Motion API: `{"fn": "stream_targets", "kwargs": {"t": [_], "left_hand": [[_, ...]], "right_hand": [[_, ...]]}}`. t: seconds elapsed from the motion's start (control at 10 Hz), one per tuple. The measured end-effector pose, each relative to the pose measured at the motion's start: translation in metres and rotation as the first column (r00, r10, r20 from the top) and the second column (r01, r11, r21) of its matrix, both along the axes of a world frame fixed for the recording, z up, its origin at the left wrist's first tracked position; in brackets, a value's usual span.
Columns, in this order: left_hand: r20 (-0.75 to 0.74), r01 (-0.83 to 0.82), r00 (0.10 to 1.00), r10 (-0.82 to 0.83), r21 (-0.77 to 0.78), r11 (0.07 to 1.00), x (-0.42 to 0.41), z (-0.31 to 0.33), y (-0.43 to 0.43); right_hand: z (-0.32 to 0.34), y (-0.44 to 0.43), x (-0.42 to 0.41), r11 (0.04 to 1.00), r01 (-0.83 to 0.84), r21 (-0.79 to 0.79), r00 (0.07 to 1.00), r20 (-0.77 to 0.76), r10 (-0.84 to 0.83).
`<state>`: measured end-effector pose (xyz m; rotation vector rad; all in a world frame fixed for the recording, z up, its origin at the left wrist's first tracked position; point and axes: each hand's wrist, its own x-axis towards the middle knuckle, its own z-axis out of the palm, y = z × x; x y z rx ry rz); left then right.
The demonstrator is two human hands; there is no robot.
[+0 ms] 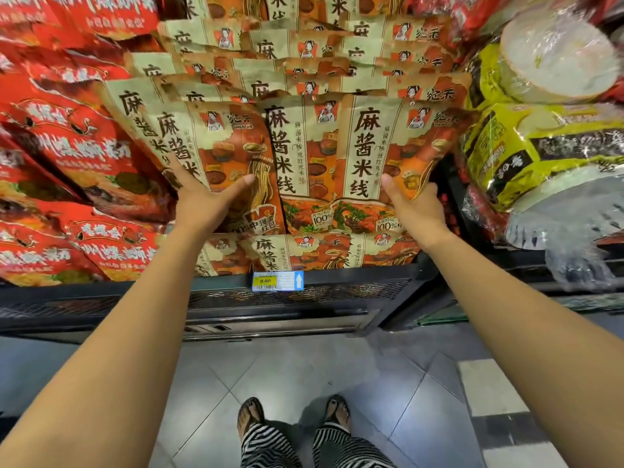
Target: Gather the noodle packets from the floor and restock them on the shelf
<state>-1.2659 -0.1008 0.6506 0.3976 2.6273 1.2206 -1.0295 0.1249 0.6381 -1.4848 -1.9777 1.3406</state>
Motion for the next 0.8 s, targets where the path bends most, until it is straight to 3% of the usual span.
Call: {"fn": "stream_targets", "kwargs": {"t": [0.2, 0.5, 0.6, 0.7, 0.8], "left_hand": [[-0.048, -0.016, 0.999, 0.024, 0.167, 0.986, 0.002, 0.000, -0.010], [-0.072, -0.049, 0.995, 0.066, 0.212, 0.976, 0.020, -0.001, -0.019], [-0.091, -0.051, 0.993, 0.070, 0.189, 0.981, 0.024, -0.004, -0.024], [-0.121, -0.075, 0.988, 0.093, 0.146, 0.986, 0.033, 0.000, -0.028], [-0.210, -0.108, 0.970, 0.123, 0.081, 0.991, 0.042, 0.003, -0.032]], "right_hand": [[-0.001, 0.000, 0.013, 0.999, 0.036, 0.025, 0.999, -0.009, -0.035], [-0.005, -0.011, 0.022, 0.995, 0.104, 0.009, 0.992, -0.079, -0.103], [-0.006, -0.014, 0.027, 0.993, 0.119, 0.007, 0.992, -0.037, -0.118], [-0.001, -0.023, 0.032, 0.980, 0.179, 0.083, 0.984, -0.006, -0.179], [0.001, -0.038, 0.036, 0.932, 0.226, 0.284, 0.967, 0.049, -0.250]]}}
